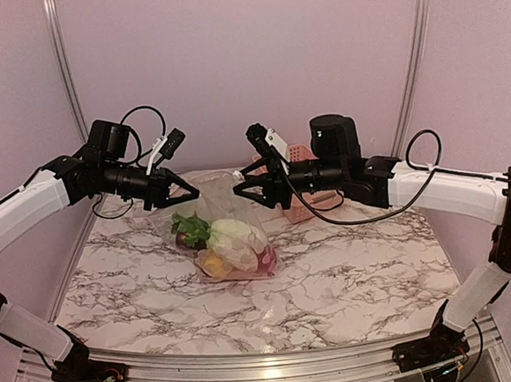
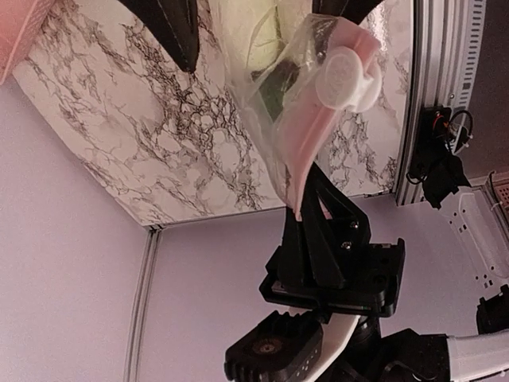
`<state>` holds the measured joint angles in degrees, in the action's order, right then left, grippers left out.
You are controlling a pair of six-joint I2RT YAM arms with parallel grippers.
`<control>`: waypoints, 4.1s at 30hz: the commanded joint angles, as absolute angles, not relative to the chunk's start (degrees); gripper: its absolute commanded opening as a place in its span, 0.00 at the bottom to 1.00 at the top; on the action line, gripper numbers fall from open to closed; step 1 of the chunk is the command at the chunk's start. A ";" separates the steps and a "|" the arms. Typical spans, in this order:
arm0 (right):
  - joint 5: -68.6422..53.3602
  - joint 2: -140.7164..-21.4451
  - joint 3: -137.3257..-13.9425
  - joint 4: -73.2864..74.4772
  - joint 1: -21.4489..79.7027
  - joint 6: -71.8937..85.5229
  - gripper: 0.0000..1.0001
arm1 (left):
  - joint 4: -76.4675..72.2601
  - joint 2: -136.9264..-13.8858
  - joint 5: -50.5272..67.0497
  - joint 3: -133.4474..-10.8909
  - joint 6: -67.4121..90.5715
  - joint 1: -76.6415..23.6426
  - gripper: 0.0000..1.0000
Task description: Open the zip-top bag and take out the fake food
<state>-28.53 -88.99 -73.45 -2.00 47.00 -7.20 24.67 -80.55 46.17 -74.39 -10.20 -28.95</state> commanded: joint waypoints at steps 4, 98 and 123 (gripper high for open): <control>-29.57 -89.25 -75.99 -4.70 47.27 -7.27 0.20 | 21.46 -79.80 47.56 -74.73 -8.77 -28.22 0.00; -26.00 -82.02 -68.72 -8.01 37.85 -1.61 0.00 | 23.73 -68.40 26.07 -64.82 -15.19 -31.38 0.09; -37.33 -88.71 -74.34 -5.22 37.00 -1.23 0.00 | 31.25 -62.41 22.31 -69.98 -10.03 -34.60 0.47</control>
<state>-34.83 -86.94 -69.63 -7.14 34.81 1.08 30.02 -59.86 23.38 -63.13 -11.05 -31.90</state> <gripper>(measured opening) 0.005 0.456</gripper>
